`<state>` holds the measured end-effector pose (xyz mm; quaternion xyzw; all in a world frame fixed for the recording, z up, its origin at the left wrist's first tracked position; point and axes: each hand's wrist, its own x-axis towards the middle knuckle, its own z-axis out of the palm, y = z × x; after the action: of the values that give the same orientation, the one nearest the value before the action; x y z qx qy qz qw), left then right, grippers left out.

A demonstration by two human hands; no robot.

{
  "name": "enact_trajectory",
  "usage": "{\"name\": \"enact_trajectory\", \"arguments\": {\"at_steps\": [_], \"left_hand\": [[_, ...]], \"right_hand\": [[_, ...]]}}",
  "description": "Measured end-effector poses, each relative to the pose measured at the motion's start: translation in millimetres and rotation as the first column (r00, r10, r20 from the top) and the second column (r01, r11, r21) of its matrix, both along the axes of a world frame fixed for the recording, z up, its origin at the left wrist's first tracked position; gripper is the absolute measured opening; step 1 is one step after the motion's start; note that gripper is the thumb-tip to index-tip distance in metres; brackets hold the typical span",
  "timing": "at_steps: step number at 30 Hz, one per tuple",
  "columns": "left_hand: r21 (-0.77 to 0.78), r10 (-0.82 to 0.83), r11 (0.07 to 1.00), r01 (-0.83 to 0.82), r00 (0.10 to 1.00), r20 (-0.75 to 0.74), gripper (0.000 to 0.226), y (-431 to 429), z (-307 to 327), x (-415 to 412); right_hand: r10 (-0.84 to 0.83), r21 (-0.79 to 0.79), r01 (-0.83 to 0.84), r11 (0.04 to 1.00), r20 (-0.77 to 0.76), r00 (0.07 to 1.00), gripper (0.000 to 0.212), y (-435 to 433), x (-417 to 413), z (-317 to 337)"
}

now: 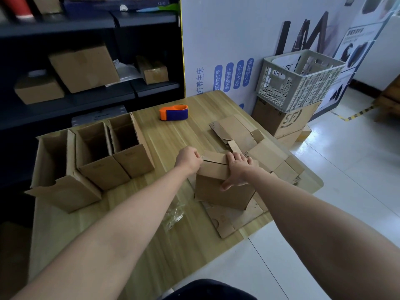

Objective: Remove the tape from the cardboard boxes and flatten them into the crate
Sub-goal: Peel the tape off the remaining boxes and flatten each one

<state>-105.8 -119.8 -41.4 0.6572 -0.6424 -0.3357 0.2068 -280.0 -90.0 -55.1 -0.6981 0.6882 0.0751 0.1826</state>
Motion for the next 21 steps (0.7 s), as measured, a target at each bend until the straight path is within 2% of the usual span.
{"name": "enact_trajectory", "arguments": {"at_steps": [2,5,9,13,14,15,17,21], "left_hand": [[0.092,0.114,0.991,-0.099,0.978,-0.173,0.017,0.3,-6.2,6.7],[0.229,0.389,0.918,-0.324,0.848,-0.359,0.026,4.2,-21.4,25.1],[0.254,0.498,0.866,-0.43,0.784,-0.371,0.028,10.6,-32.1,28.5],[0.242,0.669,0.739,-0.629,0.645,-0.369,0.029,4.9,-29.9,54.7],[0.221,0.686,0.721,-0.657,0.634,-0.356,0.031,1.9,-31.3,71.5],[0.189,0.689,0.718,-0.67,0.645,-0.332,0.033,0.4,-32.8,88.3],[0.094,0.646,0.758,-0.645,0.722,-0.249,0.032,3.8,-32.5,109.9],[-0.111,0.345,0.93,-0.35,0.937,-0.061,0.01,24.3,-44.8,104.6]], "right_hand": [[-0.008,-0.001,0.008,1.0,0.002,1.0,0.126,1.7,0.2,0.1],[-0.01,0.0,0.01,1.0,-0.01,1.0,0.125,3.7,-0.6,1.6],[0.01,0.006,-0.01,1.0,-0.021,1.0,0.127,6.1,5.3,2.8],[-0.023,0.042,0.025,0.999,-0.039,0.999,0.125,5.8,-5.2,8.8],[-0.037,0.049,0.039,0.998,-0.04,0.998,0.124,5.0,-10.2,10.7],[-0.045,0.057,0.048,0.997,-0.04,0.998,0.123,4.0,-13.5,12.4],[-0.033,0.071,0.037,0.997,-0.051,0.998,0.12,1.1,-10.7,12.8],[-0.013,0.07,0.02,0.997,-0.102,0.995,0.118,-3.4,0.9,12.2]]}}
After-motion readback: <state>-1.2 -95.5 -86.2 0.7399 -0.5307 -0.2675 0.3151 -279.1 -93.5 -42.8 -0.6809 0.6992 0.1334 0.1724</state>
